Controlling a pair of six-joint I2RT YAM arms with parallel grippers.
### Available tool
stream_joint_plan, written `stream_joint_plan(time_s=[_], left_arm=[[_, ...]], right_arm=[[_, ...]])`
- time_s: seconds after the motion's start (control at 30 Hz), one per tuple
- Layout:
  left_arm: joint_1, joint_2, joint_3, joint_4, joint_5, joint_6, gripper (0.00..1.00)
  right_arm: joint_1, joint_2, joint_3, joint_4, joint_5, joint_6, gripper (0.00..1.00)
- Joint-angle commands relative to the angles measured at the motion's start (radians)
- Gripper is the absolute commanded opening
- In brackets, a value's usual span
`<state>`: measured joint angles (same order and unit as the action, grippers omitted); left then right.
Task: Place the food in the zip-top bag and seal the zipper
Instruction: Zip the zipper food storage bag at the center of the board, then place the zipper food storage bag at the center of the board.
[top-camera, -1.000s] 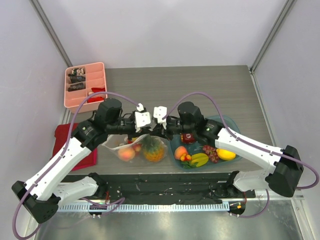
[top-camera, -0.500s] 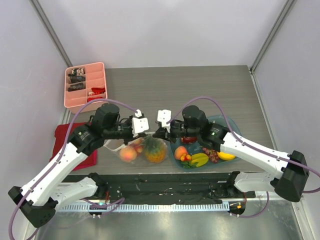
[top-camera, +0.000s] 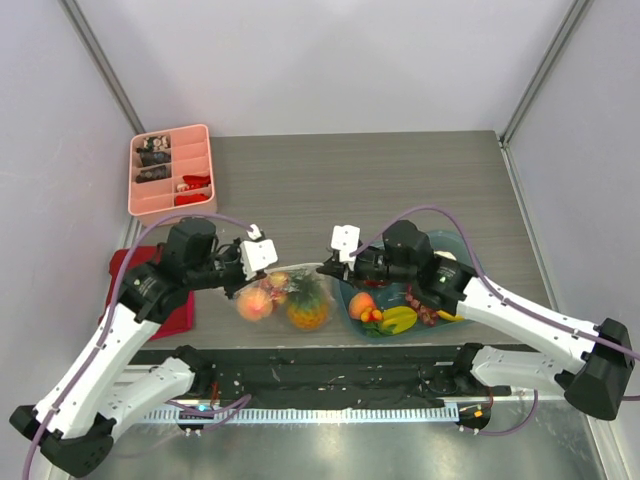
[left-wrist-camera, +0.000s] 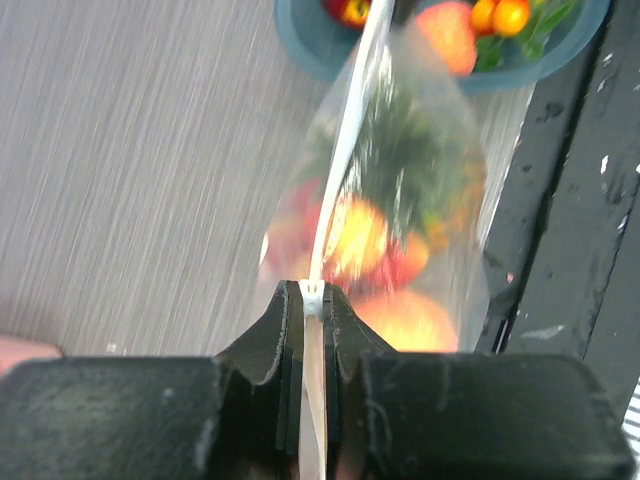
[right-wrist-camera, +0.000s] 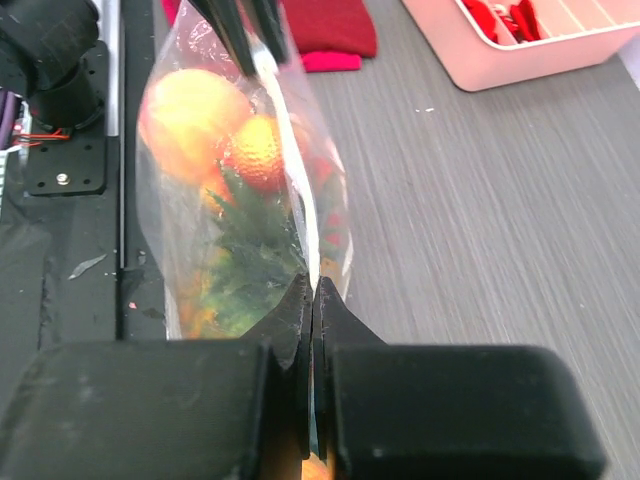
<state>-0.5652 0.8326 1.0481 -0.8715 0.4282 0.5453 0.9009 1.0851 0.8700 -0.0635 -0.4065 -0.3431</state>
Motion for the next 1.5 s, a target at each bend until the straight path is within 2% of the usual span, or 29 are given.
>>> stream_joint_plan(time_s=[0.0, 0.3, 0.47, 0.6, 0.63, 0.7, 0.73, 0.77, 0.83, 0.97, 1.07, 1.17, 1.33, 1.47], left_arm=[[0.039, -0.069, -0.019, -0.130, -0.123, 0.027, 0.00], [0.050, -0.208, -0.080, -0.230, -0.282, -0.021, 0.00], [0.048, -0.268, -0.114, -0.247, -0.465, -0.051, 0.00], [0.050, -0.293, -0.105, -0.296, -0.480, -0.071, 0.02], [0.050, -0.291, -0.100, -0.302, -0.477, -0.085, 0.07], [0.050, -0.280, -0.063, -0.325, -0.410, -0.100, 0.17], [0.048, -0.271, -0.041, -0.333, -0.360, -0.119, 0.40], [0.048, -0.253, 0.005, -0.327, -0.318, -0.130, 0.51], [0.048, -0.221, 0.048, -0.302, -0.221, -0.159, 0.66], [0.048, -0.094, 0.128, -0.244, -0.149, -0.206, 0.70], [0.048, -0.003, 0.150, -0.242, -0.016, -0.205, 0.72], [0.048, 0.043, 0.138, -0.156, 0.007, -0.228, 0.75], [0.048, 0.091, 0.122, -0.012, 0.011, -0.194, 0.76], [0.048, 0.137, 0.092, -0.047, 0.068, -0.076, 0.73]], right_arm=[[-0.031, -0.060, -0.025, 0.042, 0.075, -0.022, 0.01], [-0.065, -0.088, -0.074, 0.047, 0.118, -0.036, 0.01], [-0.069, -0.087, -0.085, 0.059, 0.120, -0.036, 0.01], [-0.069, -0.083, -0.083, 0.086, 0.106, -0.030, 0.01], [-0.069, -0.085, -0.083, 0.090, 0.101, -0.028, 0.01], [-0.069, -0.083, -0.080, 0.094, 0.077, -0.028, 0.01], [-0.069, -0.080, -0.080, 0.097, 0.068, -0.028, 0.01], [-0.069, -0.077, -0.077, 0.100, 0.052, -0.030, 0.01], [-0.069, -0.074, -0.072, 0.106, 0.000, -0.034, 0.01], [-0.062, -0.050, -0.052, 0.120, -0.034, -0.036, 0.01], [-0.059, -0.040, -0.040, 0.125, -0.051, -0.051, 0.01], [-0.054, -0.045, -0.040, 0.129, -0.060, -0.072, 0.01], [-0.039, -0.048, -0.037, 0.133, -0.075, -0.094, 0.01], [-0.014, -0.040, -0.032, 0.136, -0.081, -0.115, 0.01]])
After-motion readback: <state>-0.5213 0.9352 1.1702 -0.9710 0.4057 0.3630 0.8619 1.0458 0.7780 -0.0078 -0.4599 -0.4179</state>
